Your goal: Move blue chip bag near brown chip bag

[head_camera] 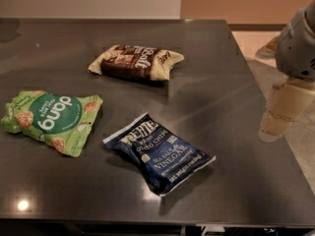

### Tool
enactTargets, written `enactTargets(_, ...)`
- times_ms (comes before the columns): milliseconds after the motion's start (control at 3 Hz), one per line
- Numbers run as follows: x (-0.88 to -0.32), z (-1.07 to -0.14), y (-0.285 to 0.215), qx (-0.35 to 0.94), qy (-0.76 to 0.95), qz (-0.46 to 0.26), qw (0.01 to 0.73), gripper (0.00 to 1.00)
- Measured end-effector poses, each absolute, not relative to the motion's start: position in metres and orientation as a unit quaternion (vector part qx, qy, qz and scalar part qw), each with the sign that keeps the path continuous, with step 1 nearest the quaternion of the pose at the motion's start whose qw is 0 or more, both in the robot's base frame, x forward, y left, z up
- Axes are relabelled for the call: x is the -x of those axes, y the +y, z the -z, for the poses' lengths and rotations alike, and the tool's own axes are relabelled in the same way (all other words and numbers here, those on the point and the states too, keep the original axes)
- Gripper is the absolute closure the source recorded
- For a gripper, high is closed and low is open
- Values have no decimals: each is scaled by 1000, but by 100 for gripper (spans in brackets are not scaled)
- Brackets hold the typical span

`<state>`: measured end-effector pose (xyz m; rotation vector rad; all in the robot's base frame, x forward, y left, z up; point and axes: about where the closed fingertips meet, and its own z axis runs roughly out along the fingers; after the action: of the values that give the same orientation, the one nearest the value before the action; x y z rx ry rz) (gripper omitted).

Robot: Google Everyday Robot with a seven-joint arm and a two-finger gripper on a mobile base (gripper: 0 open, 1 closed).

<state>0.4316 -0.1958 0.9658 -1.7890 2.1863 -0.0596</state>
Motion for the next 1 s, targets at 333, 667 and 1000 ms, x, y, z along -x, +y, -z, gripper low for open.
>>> enactTargets(333,-423,-948,-166,646,747,-4,156,0)
enactTargets(667,-416,-922,-131,662,731,-39,161,0)
enactTargets(1000,-407,-894,-93,680,711,-81,161,0)
